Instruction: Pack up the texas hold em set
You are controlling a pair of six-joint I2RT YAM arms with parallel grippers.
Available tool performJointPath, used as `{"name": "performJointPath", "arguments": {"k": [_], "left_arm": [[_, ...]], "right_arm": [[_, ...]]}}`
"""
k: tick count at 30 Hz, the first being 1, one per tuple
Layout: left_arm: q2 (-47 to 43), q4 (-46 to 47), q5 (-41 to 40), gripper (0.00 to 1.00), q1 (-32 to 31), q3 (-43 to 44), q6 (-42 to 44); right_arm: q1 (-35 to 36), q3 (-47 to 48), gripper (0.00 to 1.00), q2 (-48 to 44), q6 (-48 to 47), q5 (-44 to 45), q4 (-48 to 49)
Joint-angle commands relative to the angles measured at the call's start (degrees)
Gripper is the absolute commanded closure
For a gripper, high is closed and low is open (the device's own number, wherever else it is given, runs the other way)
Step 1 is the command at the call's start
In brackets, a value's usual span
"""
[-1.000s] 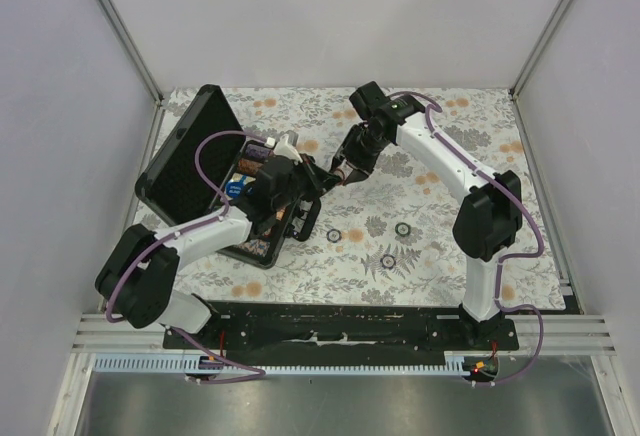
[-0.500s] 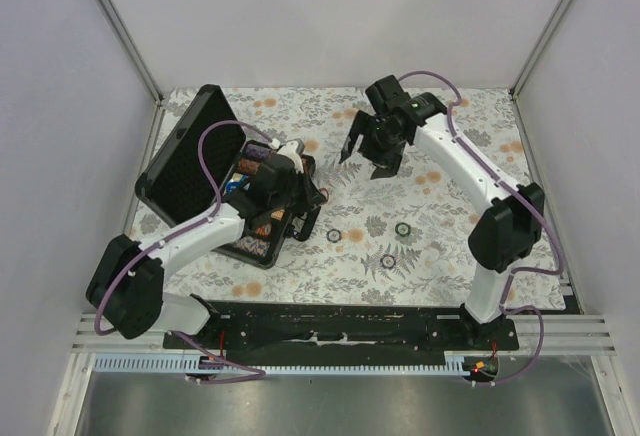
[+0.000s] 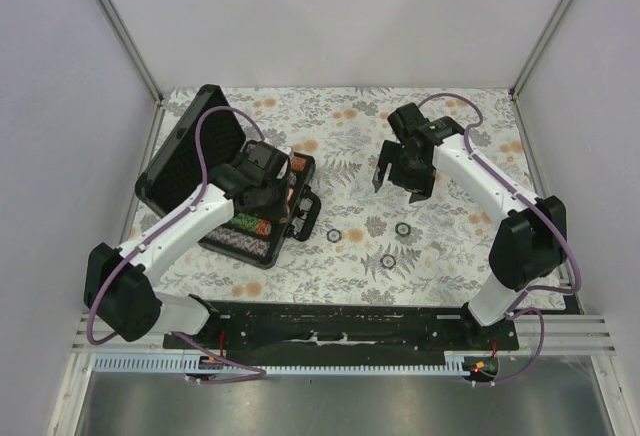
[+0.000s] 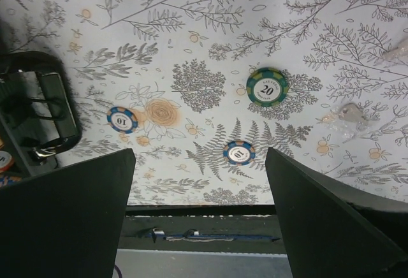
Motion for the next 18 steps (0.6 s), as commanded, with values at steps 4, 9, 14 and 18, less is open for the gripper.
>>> {"name": "performJointPath", "arguments": {"k": [4, 9, 14, 18], "left_arm": [[1.74, -9.37, -3.07, 0.98, 0.25, 1.78, 5.82], [4.11, -9.45, -4.56, 0.98, 0.34, 2.13, 5.82], [6.75, -10.07, -6.33, 0.98, 0.95, 1.61, 6.25], [8.24, -9.28, -7.99, 0.98, 1.83, 1.95, 6.87]], "right_arm": [[-0.19, -3.75, 0.1, -2.45, -0.3, -0.2, 2.65], [-0.19, -3.93, 0.1, -2.36, -0.39, -0.46, 2.74], [-0.27, -4.19, 0.1, -2.36, -0.3, -0.9, 2.74], [-0.19, -4.36, 0.1, -2.18, -0.39, -1.34, 2.74]]}}
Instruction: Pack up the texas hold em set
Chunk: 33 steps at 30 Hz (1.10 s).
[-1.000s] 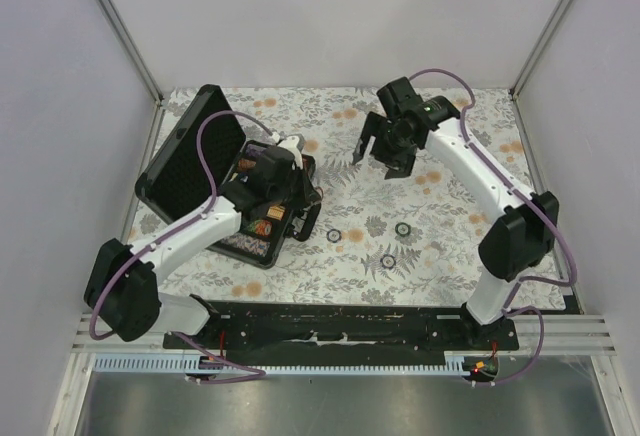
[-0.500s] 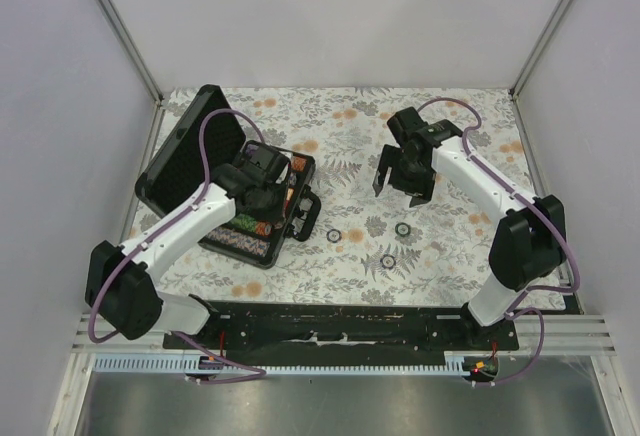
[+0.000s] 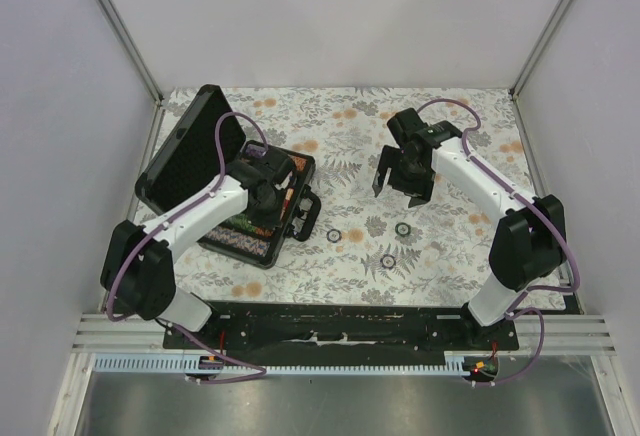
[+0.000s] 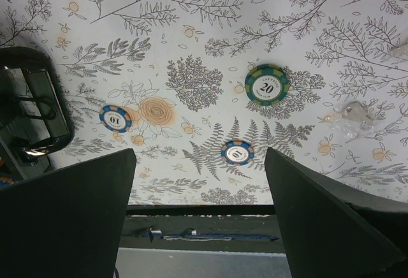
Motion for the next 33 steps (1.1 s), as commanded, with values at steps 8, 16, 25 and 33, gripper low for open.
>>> {"name": "performJointPath", "arguments": {"k": [8, 16, 25, 33], "left_arm": [[2.68, 0.38, -5.34, 0.88, 1.4, 2.49, 3.25], [2.86, -0.41, -7.98, 0.75, 1.4, 2.39, 3.77], [2.86, -0.67, -7.63, 0.64, 1.4, 2.39, 3.77], [2.33, -0.5, -6.84, 0.63, 1.4, 2.66, 3.77]], "right_arm": [[-0.17, -0.78, 0.11, -1.46, -0.32, -1.1, 1.43], [-0.08, -0.08, 0.11, -0.32, -0.85, -2.58, 1.43], [-0.34, 1.41, 0.11, 1.09, -1.46, -3.21, 1.43], [-0.78, 2.29, 0.11, 1.71, -1.64, -3.65, 1.43]]}}
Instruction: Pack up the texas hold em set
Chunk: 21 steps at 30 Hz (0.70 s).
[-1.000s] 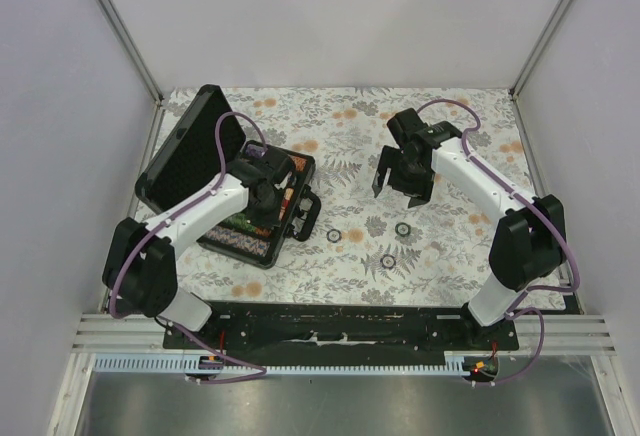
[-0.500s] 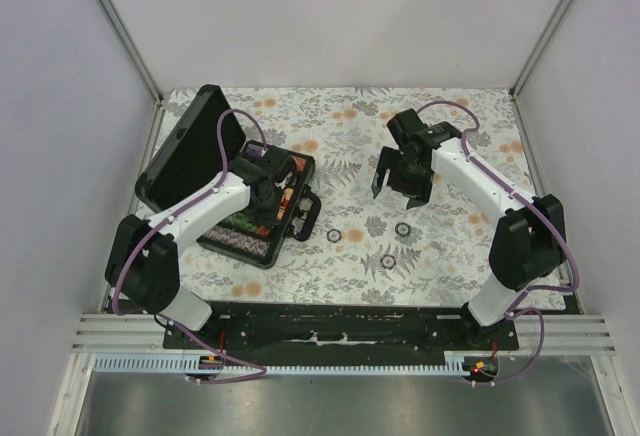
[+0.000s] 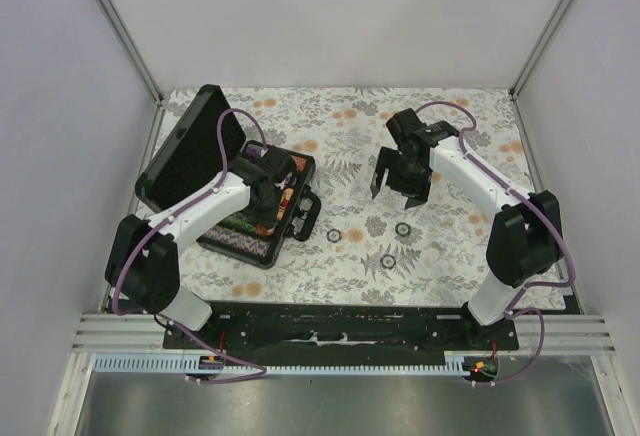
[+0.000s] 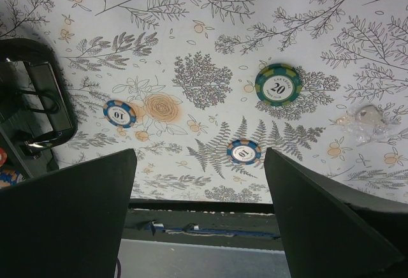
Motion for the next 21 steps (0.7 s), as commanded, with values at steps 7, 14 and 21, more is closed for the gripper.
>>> {"name": "performJointPath", "arguments": {"k": [7, 14, 21], "left_arm": [[-0.54, 1.41, 1.39, 0.53, 0.17, 0.95, 1.89], [-0.62, 1.86, 1.22, 0.52, 0.17, 1.3, 1.72], [-4.48, 1.77, 0.34, 0.49, 0.17, 4.19, 1.63]], "right_arm": [[-0.65, 2.62, 0.11, 0.57, -0.79, -0.79, 0.71], [-0.74, 2.54, 0.11, 0.48, -0.87, -0.53, 0.62], [-1.53, -0.44, 0.11, -0.83, -2.81, 3.51, -1.49]]}}
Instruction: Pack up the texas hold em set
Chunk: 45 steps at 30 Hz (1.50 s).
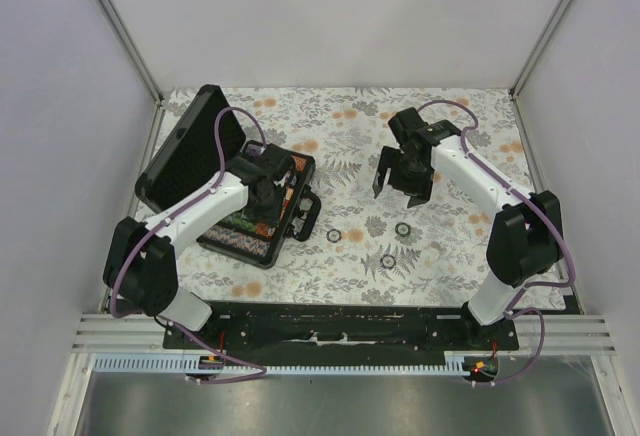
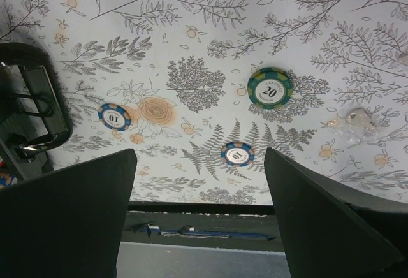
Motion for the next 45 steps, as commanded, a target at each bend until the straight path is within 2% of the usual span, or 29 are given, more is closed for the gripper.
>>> {"name": "performJointPath", "arguments": {"k": [1, 5, 11, 13, 19, 29, 40, 45], "left_arm": [[-4.88, 1.42, -0.73, 0.48, 0.13, 4.59, 1.46], [-8.22, 3.7, -0.47, 0.37, 0.04, 5.65, 0.58], [-13.49, 11.51, 3.13, 0.15, 0.04, 3.55, -0.48], [-14.81, 13.98, 4.18, 0.12, 0.04, 2.58, -0.57], [-16.49, 18.38, 7.09, 0.11, 0.13, 1.26, -1.27], [-15.26, 19.0, 9.11, 0.13, 0.04, 0.99, -2.94], [-15.17, 19.0, 8.85, 0.15, 0.13, 1.17, -3.38], [-15.17, 18.38, 9.02, 0.15, 0.04, 1.52, -3.38]], "right_arm": [[-1.02, -1.63, 0.11, -1.25, -2.37, 3.76, -1.64], [-2.69, -7.16, 0.14, -2.39, -2.46, 3.41, -0.6], [-3.75, -12.01, 0.18, -0.56, -1.76, 0.52, 4.41], [-3.66, -13.06, 0.18, 0.33, -1.58, 0.68, 6.0], [-3.75, -12.63, 0.21, 5.6, -0.18, 0.59, 7.41], [-3.75, -13.06, 0.26, 9.29, 3.16, 3.14, 8.99], [-4.45, -17.8, 0.33, 8.86, 4.83, 2.53, 13.82], [-4.63, -19.92, 0.4, 8.33, 5.45, 2.09, 16.46]]}}
